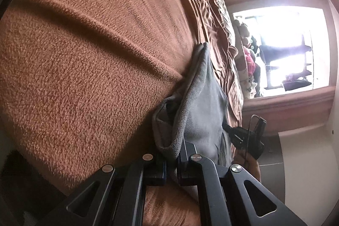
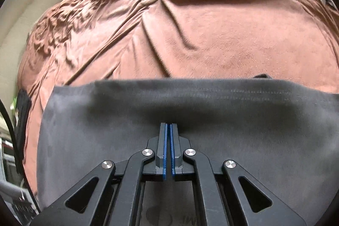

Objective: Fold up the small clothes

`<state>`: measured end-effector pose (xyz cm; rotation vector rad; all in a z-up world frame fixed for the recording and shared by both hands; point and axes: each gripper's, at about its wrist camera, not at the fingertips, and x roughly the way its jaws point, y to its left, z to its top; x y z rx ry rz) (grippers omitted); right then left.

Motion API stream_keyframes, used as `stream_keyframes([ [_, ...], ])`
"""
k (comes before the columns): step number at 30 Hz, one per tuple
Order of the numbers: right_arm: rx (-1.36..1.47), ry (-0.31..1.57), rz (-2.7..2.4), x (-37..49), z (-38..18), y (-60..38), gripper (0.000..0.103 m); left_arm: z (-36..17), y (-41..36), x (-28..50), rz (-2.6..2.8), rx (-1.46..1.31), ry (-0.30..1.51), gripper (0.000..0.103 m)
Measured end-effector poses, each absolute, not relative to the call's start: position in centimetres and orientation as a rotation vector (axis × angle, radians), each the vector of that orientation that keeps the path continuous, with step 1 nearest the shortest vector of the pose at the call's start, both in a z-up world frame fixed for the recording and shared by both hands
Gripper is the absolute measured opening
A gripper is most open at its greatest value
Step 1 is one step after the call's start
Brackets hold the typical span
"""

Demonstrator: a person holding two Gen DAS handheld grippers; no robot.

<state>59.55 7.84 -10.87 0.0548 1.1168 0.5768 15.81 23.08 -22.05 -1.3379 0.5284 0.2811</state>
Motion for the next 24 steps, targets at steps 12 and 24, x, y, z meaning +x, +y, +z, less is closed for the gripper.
stream_keyframes([
  [12,0.012,1.082,0.681,53.6,-9.0,5.8,0.000,-18.3,23.5,17.5,0.132,-1.349,0.432,0.006],
  [24,0.034,1.139,0.807,46.1,-8.5,0.1,0.000,-13.0,23.0,21.5,-0.029,-1.306,0.392,0.006],
])
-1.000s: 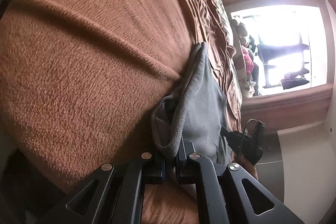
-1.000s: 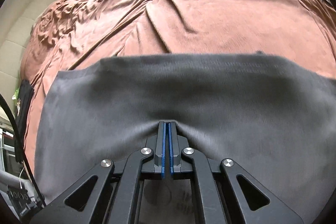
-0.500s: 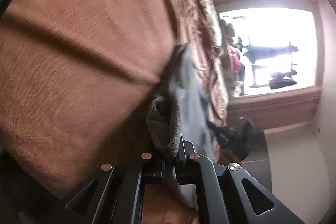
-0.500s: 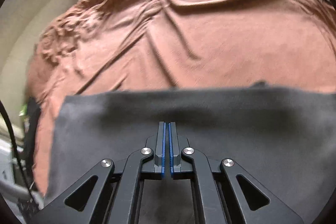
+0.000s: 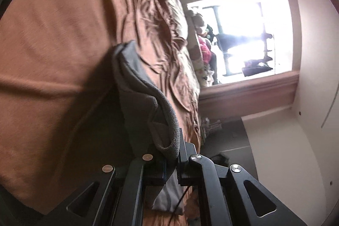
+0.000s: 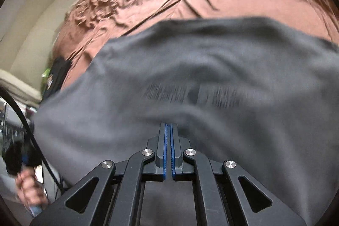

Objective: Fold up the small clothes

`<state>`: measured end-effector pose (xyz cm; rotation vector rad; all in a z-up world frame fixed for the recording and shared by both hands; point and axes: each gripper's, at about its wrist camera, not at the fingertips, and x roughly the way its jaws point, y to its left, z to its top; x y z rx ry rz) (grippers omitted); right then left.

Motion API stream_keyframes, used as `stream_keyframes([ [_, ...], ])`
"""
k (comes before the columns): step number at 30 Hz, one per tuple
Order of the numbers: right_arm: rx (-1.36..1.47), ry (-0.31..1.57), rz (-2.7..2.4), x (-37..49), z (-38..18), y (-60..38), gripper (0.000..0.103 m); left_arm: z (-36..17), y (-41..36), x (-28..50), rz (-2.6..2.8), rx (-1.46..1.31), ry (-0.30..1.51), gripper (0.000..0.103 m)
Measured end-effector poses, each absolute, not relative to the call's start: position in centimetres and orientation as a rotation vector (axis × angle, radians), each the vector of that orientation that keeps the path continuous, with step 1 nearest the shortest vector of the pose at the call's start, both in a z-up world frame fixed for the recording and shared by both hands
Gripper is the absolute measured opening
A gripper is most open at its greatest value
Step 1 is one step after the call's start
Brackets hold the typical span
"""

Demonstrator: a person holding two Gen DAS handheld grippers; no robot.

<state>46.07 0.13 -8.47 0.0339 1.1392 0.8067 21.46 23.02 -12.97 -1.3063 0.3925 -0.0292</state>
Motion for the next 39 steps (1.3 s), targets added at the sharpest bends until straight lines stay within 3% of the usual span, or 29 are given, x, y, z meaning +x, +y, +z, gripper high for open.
stream_keyframes([
  [24,0.373,1.244,0.836,39.4,-14.0,-6.1,0.000,-5.7,16.9,30.6,-0.215,-1.104,0.505,0.006],
  [39,0.551,0.976,0.698,37.1,-8.4,-18.0,0.000,-4.0,9.8,35.8,-0.326,-0.995,0.612,0.006],
])
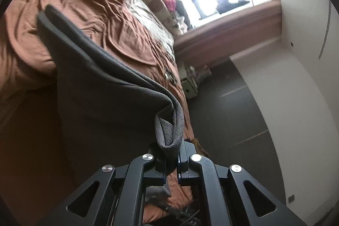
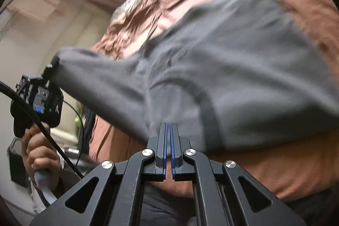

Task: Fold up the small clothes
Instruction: 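Hold the folded shirt with the left gripper while the right gripper lowers its edge, then open the right gripper and release the shirt edge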

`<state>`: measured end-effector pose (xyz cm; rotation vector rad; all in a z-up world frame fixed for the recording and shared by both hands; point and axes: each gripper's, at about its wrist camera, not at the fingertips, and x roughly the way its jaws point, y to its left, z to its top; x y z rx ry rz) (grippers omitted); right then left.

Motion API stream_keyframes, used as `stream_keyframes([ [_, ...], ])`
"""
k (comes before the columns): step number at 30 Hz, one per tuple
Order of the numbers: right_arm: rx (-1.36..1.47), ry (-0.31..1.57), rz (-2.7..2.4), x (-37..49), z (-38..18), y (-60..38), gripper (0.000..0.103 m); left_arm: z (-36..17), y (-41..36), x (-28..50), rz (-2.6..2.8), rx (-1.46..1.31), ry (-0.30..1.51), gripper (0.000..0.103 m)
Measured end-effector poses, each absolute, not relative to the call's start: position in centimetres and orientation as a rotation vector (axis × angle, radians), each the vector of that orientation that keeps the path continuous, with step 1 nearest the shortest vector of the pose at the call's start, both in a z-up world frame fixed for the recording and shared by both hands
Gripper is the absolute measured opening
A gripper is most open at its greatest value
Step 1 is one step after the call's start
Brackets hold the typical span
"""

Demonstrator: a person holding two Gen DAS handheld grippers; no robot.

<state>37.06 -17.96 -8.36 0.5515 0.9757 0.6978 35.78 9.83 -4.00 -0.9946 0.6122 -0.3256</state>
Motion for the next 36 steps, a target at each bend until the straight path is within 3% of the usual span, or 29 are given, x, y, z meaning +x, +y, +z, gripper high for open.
stream_keyframes([
  [13,0.661,0.902,0.633,33.5,-7.5,-26.4,0.000,-5.0,1.6,39.1,-0.410,-0.897,0.757,0.006],
  [28,0.583,0.903,0.604,31.6,-7.5,-31.3,0.000,-6.1,-6.2,41.5,-0.498,-0.759,0.895,0.006],
  [30,0.587,0.903,0.604,31.3,-7.6,-32.1,0.004,-6.4,-7.1,41.7,-0.513,-0.739,0.914,0.006],
  [32,0.582,0.903,0.593,31.1,-7.7,-32.6,0.030,-6.8,-8.2,41.8,-0.527,-0.717,0.935,0.006],
  [34,0.565,0.892,0.569,30.6,-7.5,-33.1,0.048,-7.5,-9.3,42.1,-0.539,-0.701,0.959,0.006],
  [36,0.557,0.885,0.573,30.3,-7.4,-33.4,0.049,-8.1,-10.3,42.4,-0.543,-0.679,0.985,0.006],
])
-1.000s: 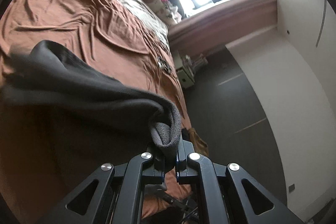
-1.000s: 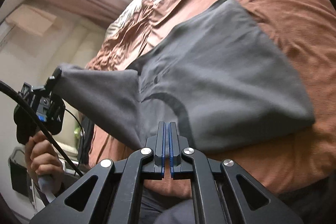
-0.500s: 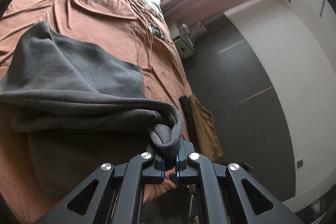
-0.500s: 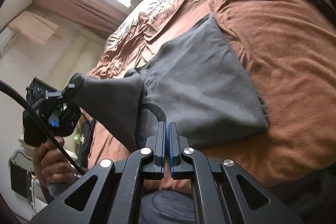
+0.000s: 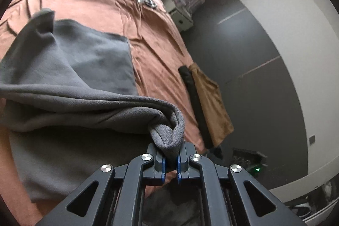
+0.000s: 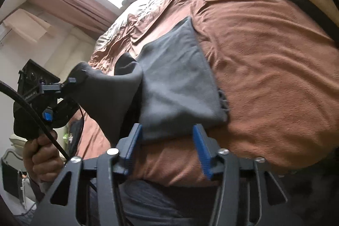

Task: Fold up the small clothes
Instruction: 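Open the right gripper and release the shirt edge, then grasp the grey shirt's edge with the left gripper while the right gripper pinches the fold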

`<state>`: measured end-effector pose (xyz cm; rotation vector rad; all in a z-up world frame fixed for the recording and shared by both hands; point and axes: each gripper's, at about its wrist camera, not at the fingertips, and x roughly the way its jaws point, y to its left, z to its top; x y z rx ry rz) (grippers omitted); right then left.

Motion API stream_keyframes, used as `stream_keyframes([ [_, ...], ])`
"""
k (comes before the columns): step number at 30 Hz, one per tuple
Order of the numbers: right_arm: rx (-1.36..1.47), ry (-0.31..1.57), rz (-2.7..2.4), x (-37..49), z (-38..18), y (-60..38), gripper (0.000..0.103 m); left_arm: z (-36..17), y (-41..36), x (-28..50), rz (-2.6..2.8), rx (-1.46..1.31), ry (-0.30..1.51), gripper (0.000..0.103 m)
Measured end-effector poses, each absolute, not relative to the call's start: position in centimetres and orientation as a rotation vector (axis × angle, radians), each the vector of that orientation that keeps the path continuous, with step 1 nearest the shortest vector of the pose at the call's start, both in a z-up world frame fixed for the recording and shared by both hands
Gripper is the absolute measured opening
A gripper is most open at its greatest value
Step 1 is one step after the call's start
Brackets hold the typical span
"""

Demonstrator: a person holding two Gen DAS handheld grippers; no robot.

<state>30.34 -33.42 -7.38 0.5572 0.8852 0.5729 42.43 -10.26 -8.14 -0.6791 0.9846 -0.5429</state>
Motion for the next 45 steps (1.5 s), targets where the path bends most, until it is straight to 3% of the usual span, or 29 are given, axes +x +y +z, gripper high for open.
stream_keyframes([
  [10,0.532,0.907,0.561,30.4,-7.7,-34.8,0.049,-11.5,-13.9,44.0,-0.564,-0.649,1.086,0.009],
  [12,0.526,0.910,0.567,30.4,-7.7,-34.7,0.049,-12.2,-14.4,44.2,-0.574,-0.653,1.109,0.016],
  [16,0.478,0.931,0.567,30.9,-8.1,-33.9,0.049,-13.6,-14.8,44.3,-0.607,-0.676,1.172,0.046],
  [22,0.419,0.955,0.599,31.6,-7.9,-32.6,0.049,-12.6,-11.7,43.1,-0.570,-0.680,1.144,0.069],
  [41,0.014,0.997,0.590,34.8,-5.3,-23.9,0.049,-14.1,2.2,39.6,-0.277,-0.702,1.115,0.070],
  [45,-0.039,0.994,0.561,34.9,-5.2,-22.5,0.049,-15.1,3.3,40.5,-0.249,-0.746,1.100,0.076],
])
